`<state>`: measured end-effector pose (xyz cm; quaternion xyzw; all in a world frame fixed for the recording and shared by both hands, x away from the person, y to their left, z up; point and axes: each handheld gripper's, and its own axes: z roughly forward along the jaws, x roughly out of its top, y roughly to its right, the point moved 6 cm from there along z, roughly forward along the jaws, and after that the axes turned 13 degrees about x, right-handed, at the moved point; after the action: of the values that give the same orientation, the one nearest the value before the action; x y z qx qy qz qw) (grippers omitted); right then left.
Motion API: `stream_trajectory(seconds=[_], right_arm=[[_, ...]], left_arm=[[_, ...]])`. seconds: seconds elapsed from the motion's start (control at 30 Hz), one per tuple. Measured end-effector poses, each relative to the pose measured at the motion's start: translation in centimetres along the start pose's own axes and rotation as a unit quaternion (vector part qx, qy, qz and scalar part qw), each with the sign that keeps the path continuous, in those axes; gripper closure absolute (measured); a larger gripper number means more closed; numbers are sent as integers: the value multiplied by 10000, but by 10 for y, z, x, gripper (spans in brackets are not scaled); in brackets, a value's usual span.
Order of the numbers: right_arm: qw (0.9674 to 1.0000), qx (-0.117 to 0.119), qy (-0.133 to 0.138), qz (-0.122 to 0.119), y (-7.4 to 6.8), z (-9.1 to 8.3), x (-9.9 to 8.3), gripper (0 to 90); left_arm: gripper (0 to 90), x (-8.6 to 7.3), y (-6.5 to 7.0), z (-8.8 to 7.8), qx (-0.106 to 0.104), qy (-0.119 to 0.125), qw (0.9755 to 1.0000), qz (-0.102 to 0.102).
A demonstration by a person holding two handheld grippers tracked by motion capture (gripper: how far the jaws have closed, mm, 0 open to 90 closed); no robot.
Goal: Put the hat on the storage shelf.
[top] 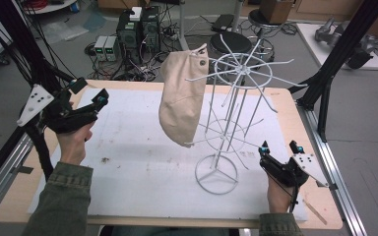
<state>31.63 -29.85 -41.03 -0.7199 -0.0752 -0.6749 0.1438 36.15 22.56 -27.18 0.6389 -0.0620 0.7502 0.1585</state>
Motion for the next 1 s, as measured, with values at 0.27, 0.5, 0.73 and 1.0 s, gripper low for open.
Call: stream_trajectory(seconds=[0.27, 0.5, 0.73, 1.0], right_arm=[[10000, -3, 20, 6, -3, 1, 0, 75], [10000, 10, -9, 6, -3, 1, 0, 75], [10000, 14, -13, 0, -2, 0, 0, 75], [10000, 23, -14, 13, -2, 0, 0, 75]], left_arm=[[177, -14, -26, -24, 604, -12, 9981, 97], [177, -28, -37, -36, 970, -18, 9951, 194], [177, -39, -46, -46, 1240, 32, 9918, 302], [179, -52, -60, -59, 1517, -29, 9873, 474]])
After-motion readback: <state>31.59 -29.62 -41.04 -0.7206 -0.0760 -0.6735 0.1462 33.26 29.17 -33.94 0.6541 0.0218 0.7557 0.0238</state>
